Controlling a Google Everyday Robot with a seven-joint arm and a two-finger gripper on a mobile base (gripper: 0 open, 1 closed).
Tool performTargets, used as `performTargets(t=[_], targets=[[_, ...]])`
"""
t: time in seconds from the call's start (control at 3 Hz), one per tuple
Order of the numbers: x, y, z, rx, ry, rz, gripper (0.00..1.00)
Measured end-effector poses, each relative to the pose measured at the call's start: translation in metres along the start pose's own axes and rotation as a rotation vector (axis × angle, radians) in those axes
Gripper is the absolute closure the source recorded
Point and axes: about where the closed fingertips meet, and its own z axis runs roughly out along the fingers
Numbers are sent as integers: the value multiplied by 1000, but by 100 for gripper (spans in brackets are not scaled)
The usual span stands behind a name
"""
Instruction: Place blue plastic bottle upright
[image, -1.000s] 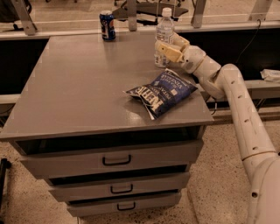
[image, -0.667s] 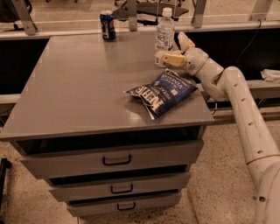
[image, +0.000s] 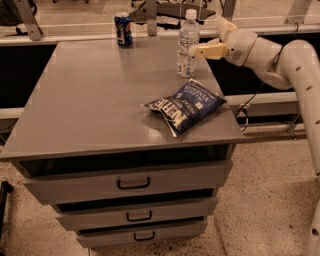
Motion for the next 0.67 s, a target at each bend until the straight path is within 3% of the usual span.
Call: performTargets(t=[0.33,0.67], targets=[[-46,3,-29,7,188,-47,0],[-47,-1,-42,24,248,-26,0]])
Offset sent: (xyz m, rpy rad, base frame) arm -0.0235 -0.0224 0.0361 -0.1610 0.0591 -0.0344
